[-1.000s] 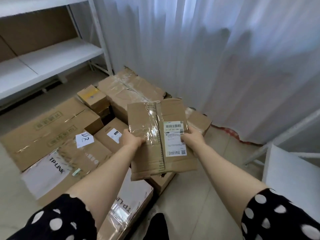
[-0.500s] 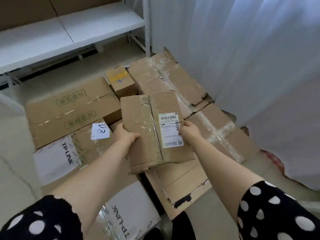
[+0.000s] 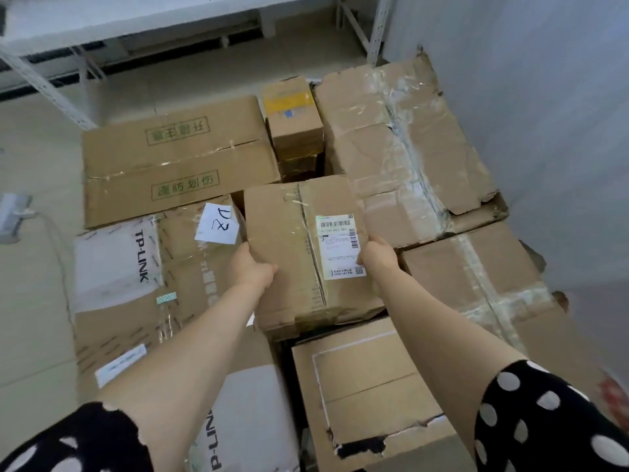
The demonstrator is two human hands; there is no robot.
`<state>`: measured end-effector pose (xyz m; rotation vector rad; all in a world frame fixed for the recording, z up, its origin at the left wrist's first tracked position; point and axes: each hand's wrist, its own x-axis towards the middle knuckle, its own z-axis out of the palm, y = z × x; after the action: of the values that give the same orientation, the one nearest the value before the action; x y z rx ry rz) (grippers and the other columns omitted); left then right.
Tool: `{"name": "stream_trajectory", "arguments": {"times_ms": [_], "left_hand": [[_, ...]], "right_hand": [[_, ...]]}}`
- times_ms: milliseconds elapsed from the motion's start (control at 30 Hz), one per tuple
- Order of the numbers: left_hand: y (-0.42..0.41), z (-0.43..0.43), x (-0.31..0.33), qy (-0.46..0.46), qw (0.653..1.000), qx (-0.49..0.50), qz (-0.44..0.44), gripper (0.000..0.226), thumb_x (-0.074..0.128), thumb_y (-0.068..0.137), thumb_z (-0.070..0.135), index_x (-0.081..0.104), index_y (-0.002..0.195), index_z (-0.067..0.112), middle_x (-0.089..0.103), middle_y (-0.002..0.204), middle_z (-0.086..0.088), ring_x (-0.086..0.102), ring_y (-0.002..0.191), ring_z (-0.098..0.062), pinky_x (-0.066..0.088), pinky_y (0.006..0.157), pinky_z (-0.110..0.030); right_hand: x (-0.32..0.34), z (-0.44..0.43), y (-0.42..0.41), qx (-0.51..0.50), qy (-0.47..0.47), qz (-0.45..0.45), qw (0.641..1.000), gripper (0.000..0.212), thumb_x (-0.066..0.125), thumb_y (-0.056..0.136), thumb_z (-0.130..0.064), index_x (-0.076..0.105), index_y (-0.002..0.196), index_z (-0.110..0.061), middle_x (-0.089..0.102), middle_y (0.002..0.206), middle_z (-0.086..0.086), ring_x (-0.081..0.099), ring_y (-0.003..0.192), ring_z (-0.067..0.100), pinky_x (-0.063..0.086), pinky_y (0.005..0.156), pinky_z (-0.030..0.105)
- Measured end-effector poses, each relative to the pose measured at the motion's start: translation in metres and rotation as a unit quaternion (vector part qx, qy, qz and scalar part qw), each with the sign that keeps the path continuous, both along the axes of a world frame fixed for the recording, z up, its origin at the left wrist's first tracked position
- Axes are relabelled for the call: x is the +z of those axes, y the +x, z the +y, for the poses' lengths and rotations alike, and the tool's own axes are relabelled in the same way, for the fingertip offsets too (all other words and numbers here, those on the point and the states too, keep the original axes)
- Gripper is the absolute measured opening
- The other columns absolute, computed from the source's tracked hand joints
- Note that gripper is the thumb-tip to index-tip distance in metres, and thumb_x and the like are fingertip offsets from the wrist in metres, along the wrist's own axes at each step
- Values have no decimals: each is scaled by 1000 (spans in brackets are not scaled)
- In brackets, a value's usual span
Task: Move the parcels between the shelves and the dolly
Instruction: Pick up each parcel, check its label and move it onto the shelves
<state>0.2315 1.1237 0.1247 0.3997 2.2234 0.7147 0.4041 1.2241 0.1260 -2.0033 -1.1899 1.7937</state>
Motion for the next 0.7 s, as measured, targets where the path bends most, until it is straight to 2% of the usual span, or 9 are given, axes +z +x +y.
{"name": "stream_trajectory", "arguments": {"times_ms": [100,167,300,367,433,533,600,700], "left_hand": [[1,2,-16,-11,1000,-3,-15,60,65,85,4,41,140,9,54,132,-6,52,119,-27,42,86,-28],[-2,4,-28,-18,1000,-5,-18,73,63,88,8,25,150,13,45,143,-6,46,127,-27,40,96,-31],[-12,11,-47,-22,999,-16,-27,81,60,91,10,8,154,18,34,151,-5,40,133,-27,37,103,-33],[-17,14,-56,-27,998,-52,-9,84,60,91,11,5,154,20,23,156,-4,33,139,-27,33,108,-35],[-21,18,-64,-36,995,-89,6,89,66,88,17,6,154,22,4,161,-3,20,145,-25,25,114,-36],[-22,16,-73,-73,986,-147,-20,110,79,73,42,8,154,26,-16,159,-5,2,148,-26,13,119,-41],[-15,10,-74,-129,965,-228,-17,124,81,62,55,2,153,26,-30,154,-7,-16,146,-27,3,119,-43],[2,-3,-75,-212,903,-369,58,137,82,59,57,-13,151,23,-44,146,-12,-35,138,-30,-3,116,-50]], "right_hand": [[-23,6,-6,-5,-12,-2,1000,63,33,86,7,40,143,-18,57,129,6,49,103,23,39,81,32],[-35,10,-10,3,-12,-3,1000,64,32,87,5,35,146,-19,56,133,4,50,107,22,42,85,34],[-49,22,-23,33,-4,-13,999,67,32,89,7,26,151,-19,48,142,4,48,120,23,39,83,29],[-52,28,-31,74,12,-24,997,66,33,91,7,22,152,-18,41,147,3,42,130,23,40,88,29],[-57,33,-37,133,37,-37,990,64,35,94,6,20,152,-16,36,150,3,35,137,22,36,101,31],[-72,35,-42,204,44,-61,976,67,41,95,4,14,153,-17,33,152,3,31,139,23,32,109,34],[-80,28,-40,220,38,-77,972,72,49,95,-5,10,153,-23,32,153,3,31,139,25,31,112,41],[-85,12,-31,231,45,-154,960,83,61,89,-23,9,153,-26,26,155,3,26,141,30,22,114,56]]}}
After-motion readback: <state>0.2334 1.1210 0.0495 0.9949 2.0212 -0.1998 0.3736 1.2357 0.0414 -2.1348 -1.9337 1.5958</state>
